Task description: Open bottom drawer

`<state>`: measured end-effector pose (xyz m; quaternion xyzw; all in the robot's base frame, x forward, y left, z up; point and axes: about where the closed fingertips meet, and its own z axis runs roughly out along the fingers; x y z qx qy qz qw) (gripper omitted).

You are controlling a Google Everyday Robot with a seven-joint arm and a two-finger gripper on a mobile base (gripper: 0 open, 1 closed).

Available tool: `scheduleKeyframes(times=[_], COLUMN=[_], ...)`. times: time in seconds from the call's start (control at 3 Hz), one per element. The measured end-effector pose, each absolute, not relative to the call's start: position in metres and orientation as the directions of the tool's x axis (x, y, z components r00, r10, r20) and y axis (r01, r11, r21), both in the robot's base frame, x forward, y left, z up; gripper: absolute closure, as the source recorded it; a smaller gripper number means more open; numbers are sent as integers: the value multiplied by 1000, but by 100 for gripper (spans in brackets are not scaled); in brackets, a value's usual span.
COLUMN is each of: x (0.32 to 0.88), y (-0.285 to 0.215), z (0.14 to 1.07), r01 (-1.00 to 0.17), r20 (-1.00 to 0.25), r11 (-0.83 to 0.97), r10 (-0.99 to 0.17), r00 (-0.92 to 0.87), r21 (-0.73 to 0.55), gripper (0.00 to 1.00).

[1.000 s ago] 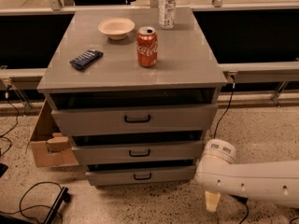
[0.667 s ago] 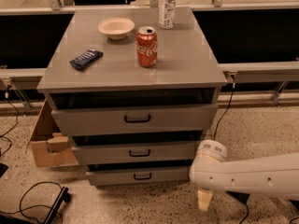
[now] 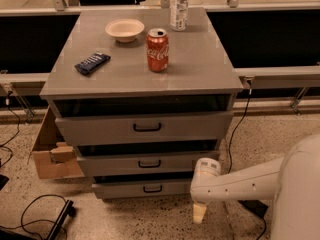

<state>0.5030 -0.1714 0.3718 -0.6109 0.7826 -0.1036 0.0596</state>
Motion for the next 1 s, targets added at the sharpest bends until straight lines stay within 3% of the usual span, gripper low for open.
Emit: scheduleKeyframes(times=[1.0], x=[558], y=[-150], z=[250], r01=[-935], r20=[-125], r11=[281], r10=[-958], r00=[-259], r21=[-218], gripper=[0])
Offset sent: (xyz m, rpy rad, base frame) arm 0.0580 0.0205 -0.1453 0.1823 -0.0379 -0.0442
